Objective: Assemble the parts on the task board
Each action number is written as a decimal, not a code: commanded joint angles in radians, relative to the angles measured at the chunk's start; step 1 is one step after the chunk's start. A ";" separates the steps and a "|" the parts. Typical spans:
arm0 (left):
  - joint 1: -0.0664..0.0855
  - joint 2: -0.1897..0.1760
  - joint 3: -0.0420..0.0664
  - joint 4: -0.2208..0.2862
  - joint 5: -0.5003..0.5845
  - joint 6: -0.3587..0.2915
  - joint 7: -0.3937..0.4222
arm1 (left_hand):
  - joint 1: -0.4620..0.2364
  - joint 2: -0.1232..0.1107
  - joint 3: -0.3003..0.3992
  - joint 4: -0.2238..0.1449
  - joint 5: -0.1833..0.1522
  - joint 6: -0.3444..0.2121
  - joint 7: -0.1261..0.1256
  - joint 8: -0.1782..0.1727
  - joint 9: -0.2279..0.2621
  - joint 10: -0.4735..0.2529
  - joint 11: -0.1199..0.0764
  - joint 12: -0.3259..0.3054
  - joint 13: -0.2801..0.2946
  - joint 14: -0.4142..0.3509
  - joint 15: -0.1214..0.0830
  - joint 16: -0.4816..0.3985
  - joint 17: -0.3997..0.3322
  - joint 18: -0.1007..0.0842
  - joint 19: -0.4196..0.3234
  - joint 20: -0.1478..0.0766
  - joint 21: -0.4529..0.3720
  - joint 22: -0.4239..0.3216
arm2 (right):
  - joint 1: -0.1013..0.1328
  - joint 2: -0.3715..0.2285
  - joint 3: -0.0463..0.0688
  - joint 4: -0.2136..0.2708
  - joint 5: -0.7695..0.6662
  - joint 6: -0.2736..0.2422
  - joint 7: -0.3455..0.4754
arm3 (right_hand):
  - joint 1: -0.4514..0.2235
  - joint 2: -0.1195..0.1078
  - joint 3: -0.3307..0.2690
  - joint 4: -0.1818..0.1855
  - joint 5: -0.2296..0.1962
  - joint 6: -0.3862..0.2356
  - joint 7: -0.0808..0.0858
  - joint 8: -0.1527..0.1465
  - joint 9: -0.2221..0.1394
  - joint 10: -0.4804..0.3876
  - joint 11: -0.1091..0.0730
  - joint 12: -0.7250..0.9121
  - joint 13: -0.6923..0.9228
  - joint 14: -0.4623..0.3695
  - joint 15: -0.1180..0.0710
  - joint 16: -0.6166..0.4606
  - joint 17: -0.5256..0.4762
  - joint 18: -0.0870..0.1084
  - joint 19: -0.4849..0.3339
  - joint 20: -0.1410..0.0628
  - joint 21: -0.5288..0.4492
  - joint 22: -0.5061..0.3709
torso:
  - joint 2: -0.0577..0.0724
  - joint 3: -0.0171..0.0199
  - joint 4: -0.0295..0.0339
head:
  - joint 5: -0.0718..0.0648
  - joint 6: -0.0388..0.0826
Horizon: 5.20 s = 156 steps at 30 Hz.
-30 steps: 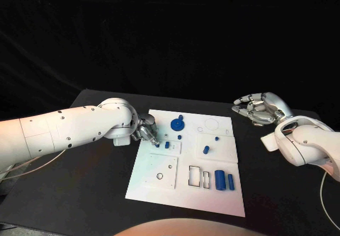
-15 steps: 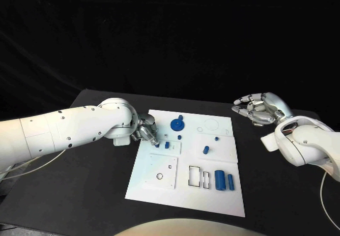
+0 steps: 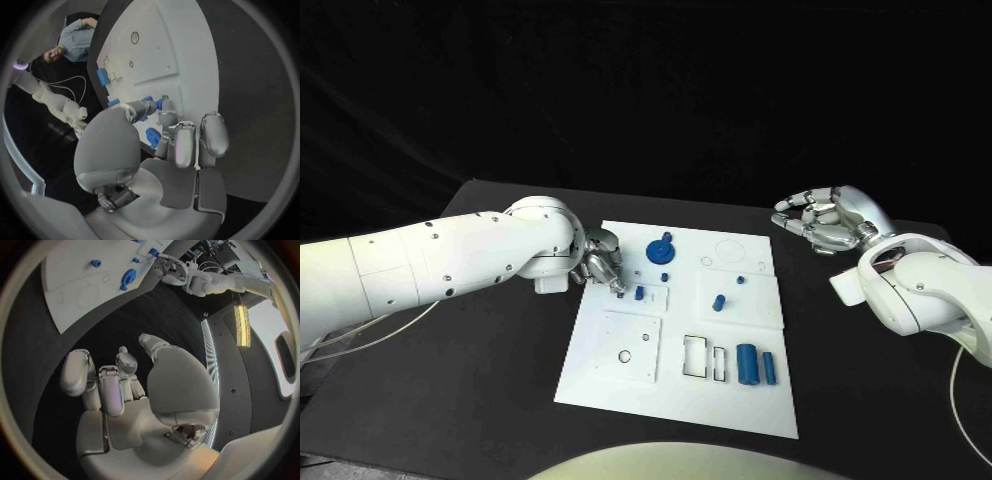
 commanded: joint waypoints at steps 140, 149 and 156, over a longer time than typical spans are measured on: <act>-0.037 -0.145 0.010 0.203 -0.058 -0.432 -0.026 | -0.087 0.080 -0.530 0.117 -0.009 -0.107 0.031 -0.073 0.063 -0.182 0.033 -0.148 -0.232 0.047 0.027 0.001 0.039 0.017 -0.077 0.028 -0.122 -0.168 | -0.014 -0.008 -0.001 -0.006 -0.002 0.004 0.001 | 0.004 -0.004 -0.002 0.011 0.002 -0.012 0.002 0.008 -0.003 -0.003 0.000 0.003 -0.008 0.043 -0.009 -0.007 0.029 0.018 -0.007 -0.002 -0.011 -0.003 | -0.012 0.0068 0.0106 | -0.006 0.007; -0.057 -0.166 0.004 0.231 -0.136 -0.435 -0.040 | -0.061 0.088 -0.551 0.117 -0.003 -0.104 0.018 -0.021 0.078 -0.173 0.022 -0.121 -0.229 0.047 0.018 0.001 0.039 0.016 -0.069 0.021 -0.121 -0.162 | -0.020 -0.008 -0.002 -0.009 -0.002 0.003 -0.004 | 0.004 -0.004 -0.002 0.011 0.002 -0.012 0.002 0.008 -0.003 -0.003 0.000 0.003 -0.008 0.043 -0.009 -0.007 0.029 0.018 -0.007 -0.002 -0.011 -0.003 | -0.013 0.0079 0.0111 | -0.004 0.005; -0.066 -0.165 0.002 0.235 -0.152 -0.404 -0.045 | -0.046 0.089 -0.556 0.117 -0.001 -0.104 0.012 0.004 0.083 -0.148 0.017 -0.074 -0.175 0.047 0.013 0.001 0.039 0.012 -0.057 0.018 -0.112 -0.145 | -0.022 -0.008 -0.002 -0.010 -0.002 0.003 -0.005 | 0.004 -0.004 -0.002 0.011 0.002 -0.012 0.002 0.008 -0.003 -0.003 0.000 0.003 -0.008 0.043 -0.009 -0.007 0.029 0.018 -0.007 -0.002 -0.011 -0.003 | -0.011 0.0059 0.0102 | -0.002 0.004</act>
